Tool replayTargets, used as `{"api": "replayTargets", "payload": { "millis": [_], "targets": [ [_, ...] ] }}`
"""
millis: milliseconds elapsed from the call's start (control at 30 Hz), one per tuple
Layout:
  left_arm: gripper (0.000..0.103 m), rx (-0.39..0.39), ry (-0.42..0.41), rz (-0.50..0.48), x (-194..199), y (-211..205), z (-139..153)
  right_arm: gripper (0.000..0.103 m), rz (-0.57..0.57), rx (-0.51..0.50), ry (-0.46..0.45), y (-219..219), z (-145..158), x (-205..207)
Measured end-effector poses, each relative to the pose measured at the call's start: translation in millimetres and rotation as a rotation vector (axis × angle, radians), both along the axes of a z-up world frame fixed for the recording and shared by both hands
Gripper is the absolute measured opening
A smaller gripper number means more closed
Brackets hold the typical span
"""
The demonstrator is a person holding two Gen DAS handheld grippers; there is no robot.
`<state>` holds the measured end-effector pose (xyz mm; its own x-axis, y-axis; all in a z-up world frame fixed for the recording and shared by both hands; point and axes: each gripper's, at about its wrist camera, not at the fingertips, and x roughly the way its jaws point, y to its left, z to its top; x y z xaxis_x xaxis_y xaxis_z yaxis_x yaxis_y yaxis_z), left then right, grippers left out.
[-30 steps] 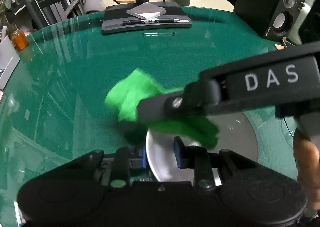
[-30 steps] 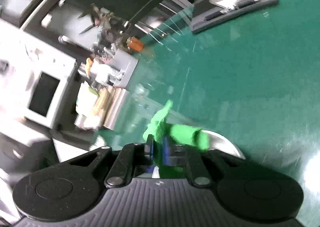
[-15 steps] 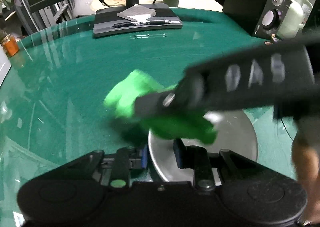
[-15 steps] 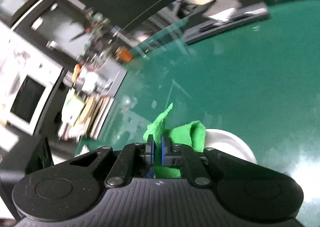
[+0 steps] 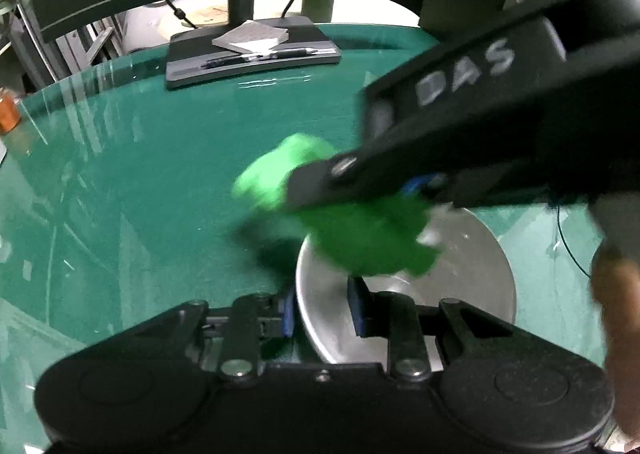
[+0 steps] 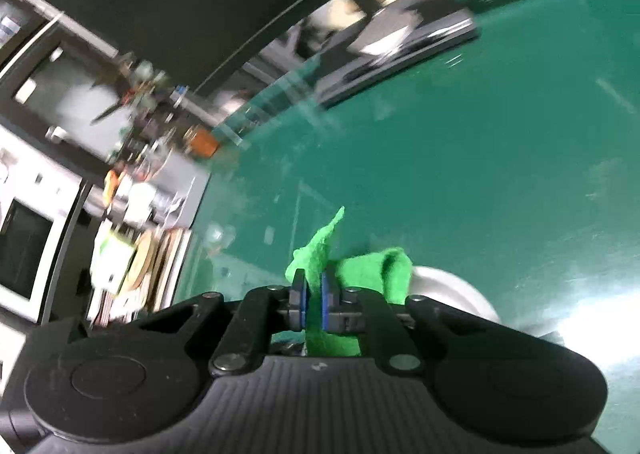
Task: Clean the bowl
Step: 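Hold the bowl with the left gripper while the right gripper moves the cloth over the bowl's inside, then hold the bowl with the left gripper while the right gripper wipes the cloth across the bowl's inside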
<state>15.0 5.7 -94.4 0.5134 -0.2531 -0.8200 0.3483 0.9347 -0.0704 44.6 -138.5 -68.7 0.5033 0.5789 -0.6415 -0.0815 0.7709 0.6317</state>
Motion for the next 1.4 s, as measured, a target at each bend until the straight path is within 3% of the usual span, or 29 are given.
{"api": "replayTargets", "payload": {
  "millis": [167, 367, 500, 667, 900, 1067, 1200, 1267, 1400],
  "targets": [
    [0.028, 0.009, -0.009, -0.007, -1, -3, 0, 0.005, -0.059, -0.041, 0.010, -21, 4, -3],
    [0.029, 0.047, -0.032, 0.023, -7, -10, 2, 0.005, 0.072, 0.003, 0.036, 18, -7, 7],
    [0.030, 0.063, -0.038, 0.052, -8, -14, 3, 0.003, 0.050, 0.059, 0.033, -3, -9, 7],
    [0.032, 0.079, -0.038, 0.077, -8, -17, 5, 0.004, 0.009, 0.040, 0.042, -36, -4, 10],
    [0.033, 0.100, -0.039, 0.112, -10, -21, 7, 0.005, 0.167, 0.027, 0.041, 7, -4, 16],
    [0.033, 0.101, -0.047, 0.133, -10, -21, 7, 0.004, 0.121, 0.018, 0.037, -12, 0, 15],
    [0.033, 0.102, -0.052, 0.111, -9, -20, 8, 0.004, 0.082, 0.000, 0.042, -33, 2, 14],
    [0.033, 0.110, -0.055, 0.086, -8, -20, 9, 0.013, 0.105, -0.022, 0.019, -30, 6, 11],
    [0.033, 0.150, -0.088, 0.028, -4, -26, 12, 0.013, 0.147, -0.094, -0.054, -20, 14, 2]
  ]
}}
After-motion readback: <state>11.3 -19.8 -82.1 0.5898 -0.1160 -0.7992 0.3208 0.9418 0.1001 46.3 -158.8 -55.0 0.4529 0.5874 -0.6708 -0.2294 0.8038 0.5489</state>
